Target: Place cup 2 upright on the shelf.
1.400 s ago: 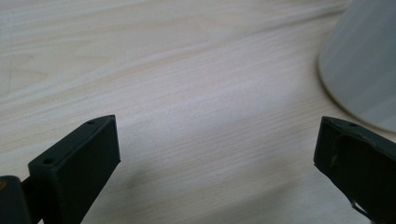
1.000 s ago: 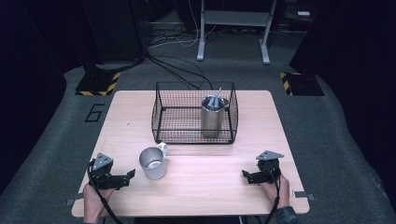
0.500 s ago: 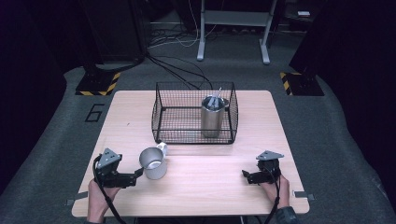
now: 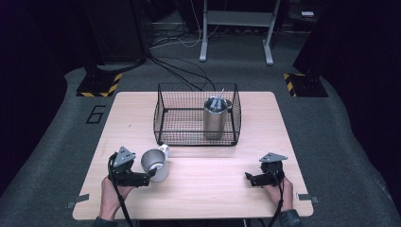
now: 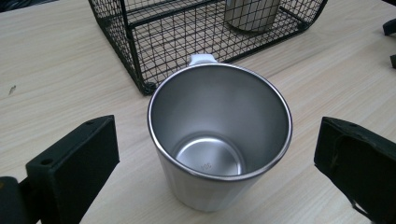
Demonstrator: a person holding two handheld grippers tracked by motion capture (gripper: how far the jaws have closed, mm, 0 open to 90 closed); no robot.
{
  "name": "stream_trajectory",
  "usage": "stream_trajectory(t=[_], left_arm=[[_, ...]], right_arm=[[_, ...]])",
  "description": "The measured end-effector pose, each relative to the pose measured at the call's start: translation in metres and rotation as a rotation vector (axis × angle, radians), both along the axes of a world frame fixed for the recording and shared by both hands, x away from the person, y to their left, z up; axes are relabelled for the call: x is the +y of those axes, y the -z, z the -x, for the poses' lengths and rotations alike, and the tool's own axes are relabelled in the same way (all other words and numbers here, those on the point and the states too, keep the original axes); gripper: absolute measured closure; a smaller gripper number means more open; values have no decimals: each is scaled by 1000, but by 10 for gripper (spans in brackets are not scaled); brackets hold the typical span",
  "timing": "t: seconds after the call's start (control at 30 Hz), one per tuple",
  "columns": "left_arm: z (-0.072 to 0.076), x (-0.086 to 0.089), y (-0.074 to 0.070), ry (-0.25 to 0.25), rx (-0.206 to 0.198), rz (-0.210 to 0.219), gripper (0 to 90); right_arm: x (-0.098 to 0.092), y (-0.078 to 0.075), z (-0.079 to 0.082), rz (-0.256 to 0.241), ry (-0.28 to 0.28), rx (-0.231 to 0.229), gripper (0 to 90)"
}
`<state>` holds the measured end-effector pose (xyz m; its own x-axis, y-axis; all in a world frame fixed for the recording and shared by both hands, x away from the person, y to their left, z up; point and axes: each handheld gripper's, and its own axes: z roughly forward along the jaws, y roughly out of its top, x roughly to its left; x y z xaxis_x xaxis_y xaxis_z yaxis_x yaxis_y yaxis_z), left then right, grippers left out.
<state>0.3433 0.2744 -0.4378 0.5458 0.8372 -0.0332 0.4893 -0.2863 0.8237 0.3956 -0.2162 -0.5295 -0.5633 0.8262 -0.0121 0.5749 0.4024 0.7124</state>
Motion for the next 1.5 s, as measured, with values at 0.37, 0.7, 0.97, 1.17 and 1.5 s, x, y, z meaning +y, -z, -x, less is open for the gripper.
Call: stream_trajectory(t=[0.37, 0.7, 0.97, 1.17, 1.5], left_arm=[[-12, -11, 7, 8, -1, -11, 0], [-20, -20, 15, 15, 9, -43, 0], [-24, -22, 21, 5, 18, -58, 49], [-23, -23, 21, -5, 21, -59, 52], [-22, -23, 22, -1, 8, -61, 58]], right_arm=[[0, 0, 0, 0, 0, 0, 0], [0, 0, 0, -6, 3, 2, 0], [1, 0, 0, -9, 5, -1, 0], [0, 0, 0, -6, 3, 1, 0], [-1, 0, 0, -12, -11, 0, 0]])
